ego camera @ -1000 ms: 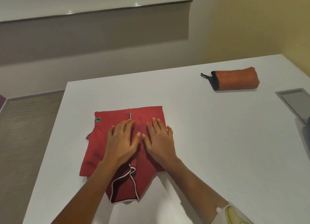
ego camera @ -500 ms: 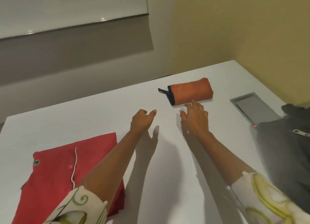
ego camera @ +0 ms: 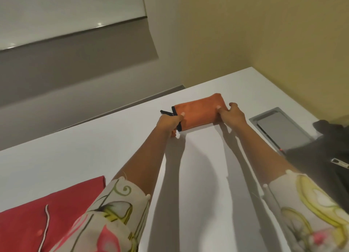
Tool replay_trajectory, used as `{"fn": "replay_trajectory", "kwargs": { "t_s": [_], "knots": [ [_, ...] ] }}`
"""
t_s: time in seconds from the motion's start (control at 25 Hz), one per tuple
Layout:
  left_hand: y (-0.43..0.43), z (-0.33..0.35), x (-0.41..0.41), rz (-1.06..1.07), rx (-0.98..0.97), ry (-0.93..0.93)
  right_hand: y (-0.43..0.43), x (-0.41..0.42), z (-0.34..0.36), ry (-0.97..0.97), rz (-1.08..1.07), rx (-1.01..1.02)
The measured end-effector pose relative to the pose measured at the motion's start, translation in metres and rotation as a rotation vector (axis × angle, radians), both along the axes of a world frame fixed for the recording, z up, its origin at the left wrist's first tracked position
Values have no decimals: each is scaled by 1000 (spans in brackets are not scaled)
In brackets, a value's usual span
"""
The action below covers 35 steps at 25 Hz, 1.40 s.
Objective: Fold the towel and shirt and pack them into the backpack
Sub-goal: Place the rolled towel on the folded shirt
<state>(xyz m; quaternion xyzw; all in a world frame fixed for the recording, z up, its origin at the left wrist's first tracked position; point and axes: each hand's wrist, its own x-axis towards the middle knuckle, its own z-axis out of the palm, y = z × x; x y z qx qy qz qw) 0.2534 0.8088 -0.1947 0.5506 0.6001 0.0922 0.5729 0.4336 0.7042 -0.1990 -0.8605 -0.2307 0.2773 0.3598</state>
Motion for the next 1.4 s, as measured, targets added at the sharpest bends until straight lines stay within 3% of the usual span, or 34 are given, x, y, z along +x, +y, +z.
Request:
{"fn": "replay_trajectory", "kwargs": {
  "t_s": [0.16,0.4,0.6,1.12,1.4],
  "knots": [
    [4,-6,12,51,-3,-16,13,7,-9,30,-84,-42],
    [2,-2,-8,76,-179,-69,-5,0,-10,427,-145,50],
    [-7,14,-66,112,-251,-136,-25,-51,5,543,-71,105],
    [-52,59,-362,376,-266,-205,-35,-316,52,689,228,119],
    [-88,51,-466,464,-287,-241,-51,-412,45,687,261,74]
  ]
}}
